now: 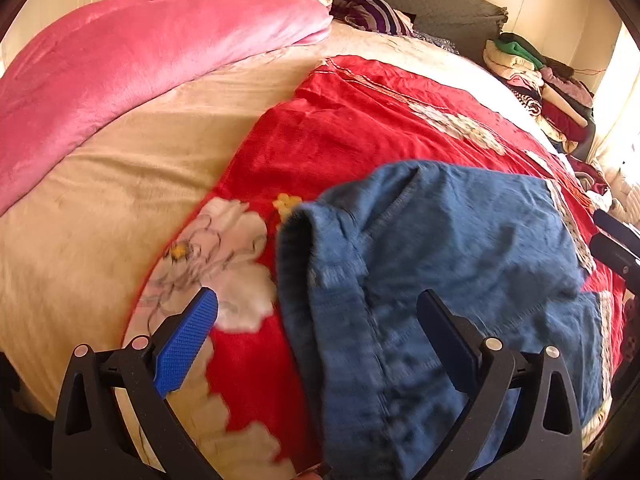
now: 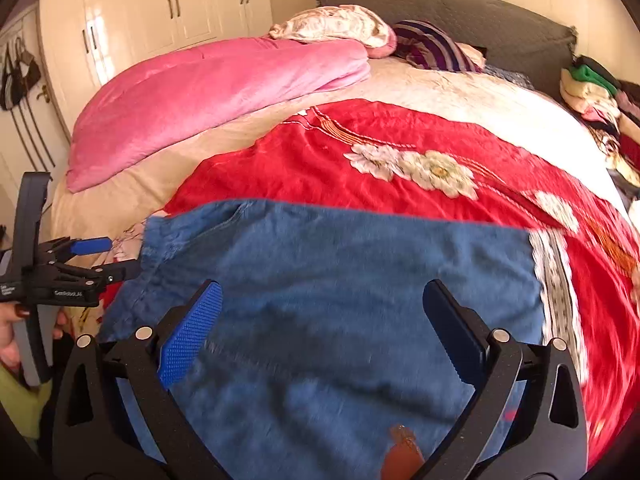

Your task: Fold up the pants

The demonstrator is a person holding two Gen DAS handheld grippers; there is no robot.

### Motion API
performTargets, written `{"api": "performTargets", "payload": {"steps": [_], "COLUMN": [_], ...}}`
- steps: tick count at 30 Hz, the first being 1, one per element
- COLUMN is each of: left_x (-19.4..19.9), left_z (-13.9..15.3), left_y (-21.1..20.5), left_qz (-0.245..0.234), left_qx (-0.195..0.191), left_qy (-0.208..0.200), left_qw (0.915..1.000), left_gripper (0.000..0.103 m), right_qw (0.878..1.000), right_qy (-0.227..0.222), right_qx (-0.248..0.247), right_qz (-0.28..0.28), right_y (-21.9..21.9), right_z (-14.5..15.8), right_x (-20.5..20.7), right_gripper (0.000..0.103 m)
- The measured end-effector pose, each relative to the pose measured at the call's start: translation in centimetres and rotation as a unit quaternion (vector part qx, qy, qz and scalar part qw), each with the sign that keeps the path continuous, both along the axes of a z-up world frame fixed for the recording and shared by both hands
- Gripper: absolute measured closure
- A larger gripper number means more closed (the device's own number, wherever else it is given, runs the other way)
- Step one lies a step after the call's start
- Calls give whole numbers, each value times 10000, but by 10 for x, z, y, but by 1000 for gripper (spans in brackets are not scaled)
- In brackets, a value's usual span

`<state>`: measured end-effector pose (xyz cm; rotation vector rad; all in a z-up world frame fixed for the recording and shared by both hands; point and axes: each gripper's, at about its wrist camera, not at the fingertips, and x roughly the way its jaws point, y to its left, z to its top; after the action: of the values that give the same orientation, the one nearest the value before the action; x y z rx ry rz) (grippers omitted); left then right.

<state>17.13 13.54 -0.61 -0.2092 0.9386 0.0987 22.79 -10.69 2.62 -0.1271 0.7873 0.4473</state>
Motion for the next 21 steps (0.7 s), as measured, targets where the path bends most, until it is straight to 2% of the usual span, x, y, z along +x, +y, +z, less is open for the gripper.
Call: {"api": "performTargets", "payload": {"steps": [4, 9, 11, 15, 16, 17, 18, 20, 21], "left_x": [26, 54, 59, 62, 62, 60, 59, 56, 54], "left_z": [-7, -22, -27, -34, -33, -31, -30, -27, -24], "left_y": [7, 9, 10, 14, 14, 14, 16, 16, 13], "left_qz": [47, -45, -10, -12, -35, -95, -167, -286, -329], "left_qx": [241, 432, 534, 431, 453, 417, 314, 90, 93], "left_qy": [118, 325, 302, 116, 41, -45, -120, -248, -306], "left_qw": [9996, 9985, 9981, 9990, 9990, 9991, 9993, 9992, 9989], "left_gripper": [4, 4, 4, 5, 12, 35, 43, 66, 66], "right_qw": [9993, 9959, 9935, 9888, 9878, 9862, 9854, 9827, 9819], "right_qy": [-70, 124, 189, 124, 111, 100, 84, 24, -9], "right_qx": [-264, -608, -809, -1193, -1243, -1297, -1326, -1415, -1451], "right_qz": [236, 654, 776, 888, 934, 1020, 1061, 1192, 1215], "right_y": [13, 35, 44, 57, 60, 64, 66, 73, 74], "right_z": [-5, -23, -33, -47, -49, -51, -52, -54, -55], "right_x": [30, 67, 78, 91, 93, 96, 97, 99, 100], "right_gripper": [8, 8, 8, 8, 8, 8, 8, 8, 8]}}
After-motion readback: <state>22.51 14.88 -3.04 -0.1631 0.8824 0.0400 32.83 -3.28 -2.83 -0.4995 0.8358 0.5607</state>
